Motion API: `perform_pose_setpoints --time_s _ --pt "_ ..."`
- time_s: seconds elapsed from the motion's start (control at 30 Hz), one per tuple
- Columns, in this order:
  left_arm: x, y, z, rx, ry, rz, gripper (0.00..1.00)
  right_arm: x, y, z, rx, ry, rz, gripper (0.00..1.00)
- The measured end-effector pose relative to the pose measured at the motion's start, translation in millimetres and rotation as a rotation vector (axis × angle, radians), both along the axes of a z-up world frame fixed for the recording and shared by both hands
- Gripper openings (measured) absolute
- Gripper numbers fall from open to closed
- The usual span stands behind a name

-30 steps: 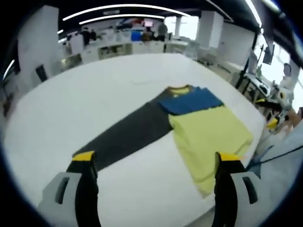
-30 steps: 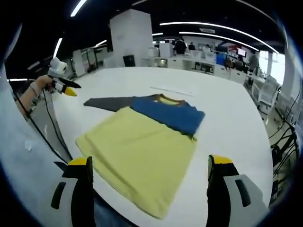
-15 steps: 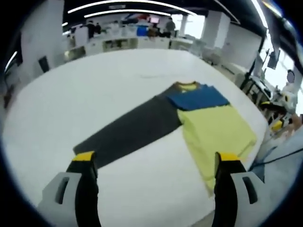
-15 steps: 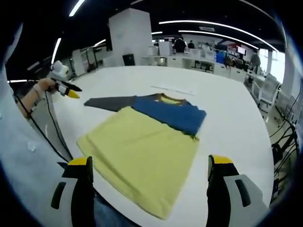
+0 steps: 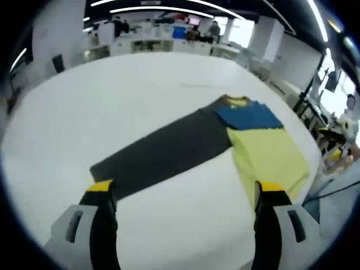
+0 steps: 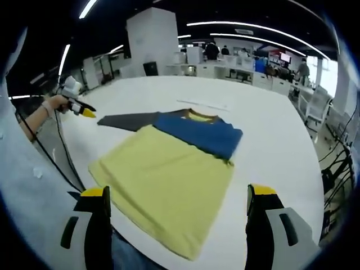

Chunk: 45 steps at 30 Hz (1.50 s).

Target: Fold the garment on the visible template until the final outline fits inside the template.

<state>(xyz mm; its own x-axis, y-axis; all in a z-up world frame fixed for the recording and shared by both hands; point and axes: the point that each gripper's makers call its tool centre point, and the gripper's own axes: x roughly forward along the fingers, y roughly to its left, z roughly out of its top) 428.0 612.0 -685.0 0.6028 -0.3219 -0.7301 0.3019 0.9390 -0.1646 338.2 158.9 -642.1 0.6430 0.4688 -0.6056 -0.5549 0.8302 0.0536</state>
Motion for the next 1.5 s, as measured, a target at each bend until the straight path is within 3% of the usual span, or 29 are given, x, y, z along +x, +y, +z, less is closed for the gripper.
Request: perform_pose_setpoints --time_s 0.23,0.57,1.13,1.5 --pt "10.1 8 -6.3 0.009 -0.005 0.013 0.96 4 1 0.5 0.012 0.008 -0.003 1.00" --pt "18.5 19 -20.9 0.002 0.037 0.009 0.96 1 6 -3.5 0.000 0.037 0.009 1.00" --pt "26.0 42 -33.1 0.014 0.104 0.003 0.96 -1 8 -5.1 -0.013 0.055 0.003 1.00" --pt "24.5 55 -41.6 -0.013 0.129 0.038 0.95 2 8 -6.4 -0.026 0.058 -0.008 1.00"
